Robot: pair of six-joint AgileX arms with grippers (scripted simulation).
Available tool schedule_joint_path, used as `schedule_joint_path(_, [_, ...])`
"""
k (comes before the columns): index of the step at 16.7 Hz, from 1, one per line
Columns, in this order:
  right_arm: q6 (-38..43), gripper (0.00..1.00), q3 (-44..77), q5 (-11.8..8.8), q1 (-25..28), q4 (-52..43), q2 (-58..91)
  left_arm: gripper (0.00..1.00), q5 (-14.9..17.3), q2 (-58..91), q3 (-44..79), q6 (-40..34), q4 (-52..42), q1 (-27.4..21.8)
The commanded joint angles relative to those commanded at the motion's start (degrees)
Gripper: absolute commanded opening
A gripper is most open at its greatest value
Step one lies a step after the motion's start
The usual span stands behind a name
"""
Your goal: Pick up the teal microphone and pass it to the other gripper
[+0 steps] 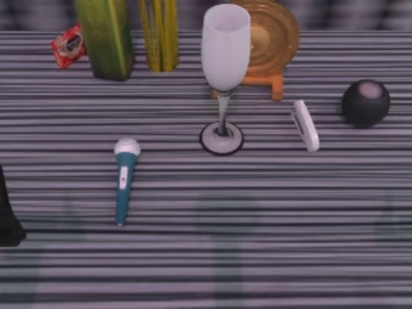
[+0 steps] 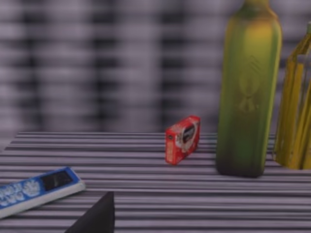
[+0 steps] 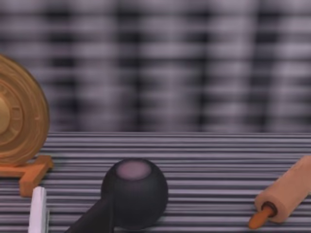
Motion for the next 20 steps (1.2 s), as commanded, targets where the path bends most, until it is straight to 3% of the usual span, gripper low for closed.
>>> schedule_joint_path(4, [0.0, 1.0, 0.0, 0.0, 0.0, 0.0, 0.0, 1.0, 0.05, 1.77, 1.65, -0.51, -1.11, -0.63])
schedule_joint_path(8, [0.0, 1.0, 0.0, 0.0, 0.0, 0.0, 0.0, 1.0, -0.04, 12.59, 10.58, -3.29, -7.16, -3.74])
schedule_joint_path(20, [0.0, 1.0, 0.0, 0.0, 0.0, 0.0, 0.0, 1.0, -1.5, 78.42, 51.49, -16.41, -38.47, -17.89])
